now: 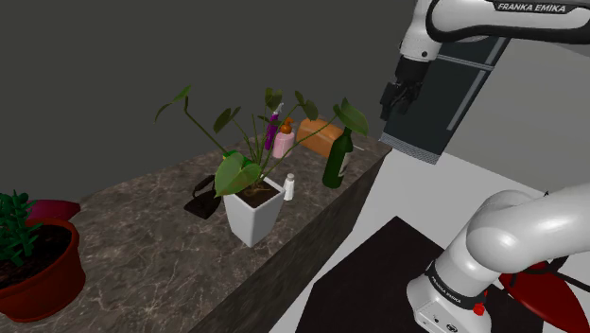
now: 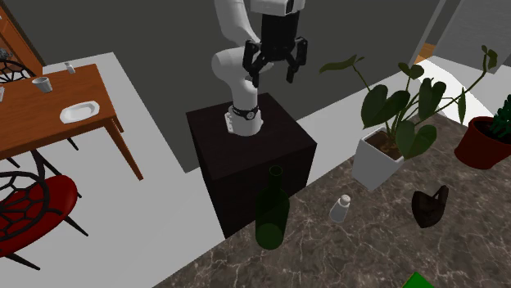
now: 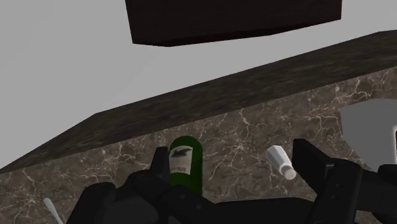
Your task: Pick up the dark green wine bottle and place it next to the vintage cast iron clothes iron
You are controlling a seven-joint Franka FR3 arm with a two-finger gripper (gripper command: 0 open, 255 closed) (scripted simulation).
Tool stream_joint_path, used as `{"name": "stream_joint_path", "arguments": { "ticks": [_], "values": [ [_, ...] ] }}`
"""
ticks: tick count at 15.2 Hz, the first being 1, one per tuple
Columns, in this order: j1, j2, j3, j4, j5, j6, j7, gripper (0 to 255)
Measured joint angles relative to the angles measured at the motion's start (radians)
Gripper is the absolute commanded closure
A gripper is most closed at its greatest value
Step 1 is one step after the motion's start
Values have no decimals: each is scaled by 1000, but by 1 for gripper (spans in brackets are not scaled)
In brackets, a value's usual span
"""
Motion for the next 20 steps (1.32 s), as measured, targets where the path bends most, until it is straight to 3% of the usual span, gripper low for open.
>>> {"name": "stream_joint_path", "arguments": {
  "ticks": [7,15,20],
  "values": [
    [-8,234,-83,95,33,165,-51,0],
    [-14,527,-153,280,137,285,-124,0],
    [-22,587,-167,283,163,342,-150,0]
  ]
}}
